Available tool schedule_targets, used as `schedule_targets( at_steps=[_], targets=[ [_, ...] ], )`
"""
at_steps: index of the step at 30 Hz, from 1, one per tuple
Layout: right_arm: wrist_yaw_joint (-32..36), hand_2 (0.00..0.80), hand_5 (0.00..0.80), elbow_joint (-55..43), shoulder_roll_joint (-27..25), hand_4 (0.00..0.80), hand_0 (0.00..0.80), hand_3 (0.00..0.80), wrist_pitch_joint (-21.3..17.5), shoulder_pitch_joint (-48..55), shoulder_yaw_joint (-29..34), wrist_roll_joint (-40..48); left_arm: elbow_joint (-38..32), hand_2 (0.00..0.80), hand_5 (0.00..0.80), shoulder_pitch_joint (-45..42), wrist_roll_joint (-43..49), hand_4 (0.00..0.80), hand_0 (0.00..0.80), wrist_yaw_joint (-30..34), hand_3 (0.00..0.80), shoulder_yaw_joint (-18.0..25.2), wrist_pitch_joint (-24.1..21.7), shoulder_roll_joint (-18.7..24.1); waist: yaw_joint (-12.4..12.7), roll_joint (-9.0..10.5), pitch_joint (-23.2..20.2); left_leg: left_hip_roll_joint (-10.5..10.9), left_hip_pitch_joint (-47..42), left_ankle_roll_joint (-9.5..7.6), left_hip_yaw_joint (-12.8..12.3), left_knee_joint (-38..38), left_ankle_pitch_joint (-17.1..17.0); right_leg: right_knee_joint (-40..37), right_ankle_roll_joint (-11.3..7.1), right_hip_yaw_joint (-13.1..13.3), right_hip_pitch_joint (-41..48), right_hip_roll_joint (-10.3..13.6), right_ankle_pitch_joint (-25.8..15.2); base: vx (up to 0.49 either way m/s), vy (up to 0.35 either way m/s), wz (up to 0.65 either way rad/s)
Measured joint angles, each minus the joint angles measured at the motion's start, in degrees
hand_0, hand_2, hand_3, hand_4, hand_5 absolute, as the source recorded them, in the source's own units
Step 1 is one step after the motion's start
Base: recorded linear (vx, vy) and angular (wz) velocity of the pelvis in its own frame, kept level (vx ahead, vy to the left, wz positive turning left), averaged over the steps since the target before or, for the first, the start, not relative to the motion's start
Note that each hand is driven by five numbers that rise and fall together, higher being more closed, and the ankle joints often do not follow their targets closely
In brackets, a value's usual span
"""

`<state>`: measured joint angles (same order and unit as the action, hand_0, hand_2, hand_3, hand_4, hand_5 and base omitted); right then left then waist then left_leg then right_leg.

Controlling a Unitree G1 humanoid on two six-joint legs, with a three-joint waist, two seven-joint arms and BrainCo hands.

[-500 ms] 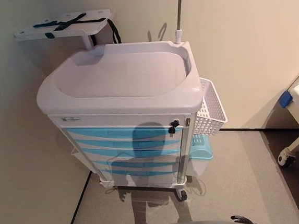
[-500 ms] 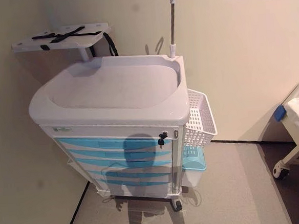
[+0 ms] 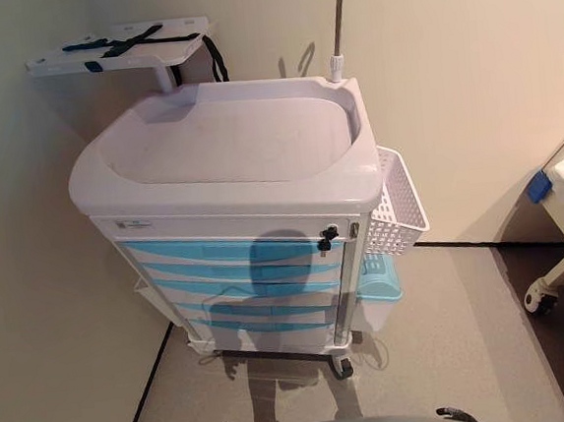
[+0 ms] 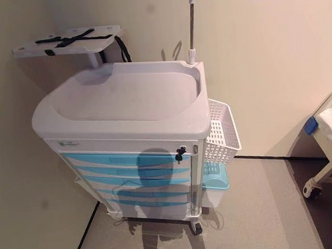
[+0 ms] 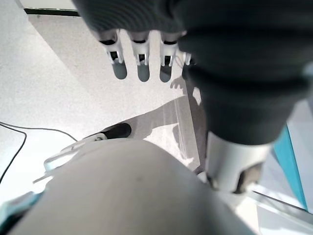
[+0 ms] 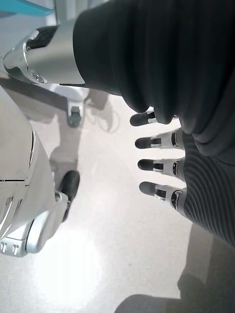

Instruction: Open the drawer and pick up the medicine

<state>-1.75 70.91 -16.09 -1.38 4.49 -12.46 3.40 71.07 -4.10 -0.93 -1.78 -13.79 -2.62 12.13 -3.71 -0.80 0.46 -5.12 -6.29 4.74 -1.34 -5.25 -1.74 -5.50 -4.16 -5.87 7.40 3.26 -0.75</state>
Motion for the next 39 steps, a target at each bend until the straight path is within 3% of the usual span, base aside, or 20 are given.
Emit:
schedule_targets(
  at_steps=[12, 23, 31, 33, 39],
  targets=[
    [0.0, 0.000, 0.000, 0.0, 0.0, 0.000, 0.000, 0.000, 0.0, 0.3, 0.0, 0.0, 0.1, 0.000, 0.000, -0.8, -4.5, 0.000, 0.000, 0.0, 0.000, 2.0, 0.0, -0.3, 0.1, 0.28, -0.2, 0.0, 0.1, 0.00, 0.1, 0.0, 0.0, 0.0, 0.04, -0.3, 0.0, 0.0, 0.0, 0.000, 0.000, 0.00],
    [-0.1, 0.000, 0.000, 0.0, 0.0, 0.000, 0.000, 0.000, -0.1, 0.5, 0.0, 0.0, -1.7, 0.000, 0.000, -1.5, -14.7, 0.000, 0.000, 0.1, 0.000, 8.0, -1.0, -1.0, 0.4, 0.65, 0.1, 0.1, 2.1, 0.54, 1.9, 0.3, -0.6, 0.0, 0.23, -2.1, -1.2, 0.0, 0.2, -0.010, 0.013, 0.09],
    [-0.1, 0.000, 0.000, -0.6, 0.0, 0.000, 0.000, 0.000, -0.8, -1.3, -0.9, 0.0, -14.5, 0.000, 0.000, -0.7, -28.1, 0.000, 0.000, 0.1, 0.000, 10.1, -3.4, -1.3, 1.7, 0.93, 4.2, 0.5, 6.1, 0.82, 4.6, 0.9, -1.9, 0.4, 0.16, -4.3, -3.8, 0.0, 0.1, -0.079, 0.024, 0.16],
    [-0.2, 0.000, 0.000, -1.0, -0.5, 0.000, 0.000, 0.000, -0.8, -4.2, -1.5, 0.0, -21.0, 0.000, 0.000, 0.6, -33.1, 0.000, 0.000, 0.1, 0.000, 11.1, -4.4, -2.1, 2.0, 0.90, 7.1, 0.7, 10.0, 0.75, 4.8, 3.4, -2.2, 1.5, 0.57, -4.7, -6.6, 0.2, -0.8, -0.182, 0.034, 0.10],
    [-1.0, 0.000, 0.000, -2.2, -0.6, 0.000, 0.000, 0.000, -1.2, -11.9, -1.6, 0.0, -29.6, 0.000, 0.000, 8.0, -47.5, 0.000, 0.000, 1.2, 0.000, 11.7, -6.0, -3.0, 1.9, 1.08, 14.4, 1.7, 20.1, -0.11, 4.8, 9.0, -2.5, 13.0, 0.04, -4.7, -18.6, 2.0, 2.8, -0.169, 0.045, 0.10]
  ],
)
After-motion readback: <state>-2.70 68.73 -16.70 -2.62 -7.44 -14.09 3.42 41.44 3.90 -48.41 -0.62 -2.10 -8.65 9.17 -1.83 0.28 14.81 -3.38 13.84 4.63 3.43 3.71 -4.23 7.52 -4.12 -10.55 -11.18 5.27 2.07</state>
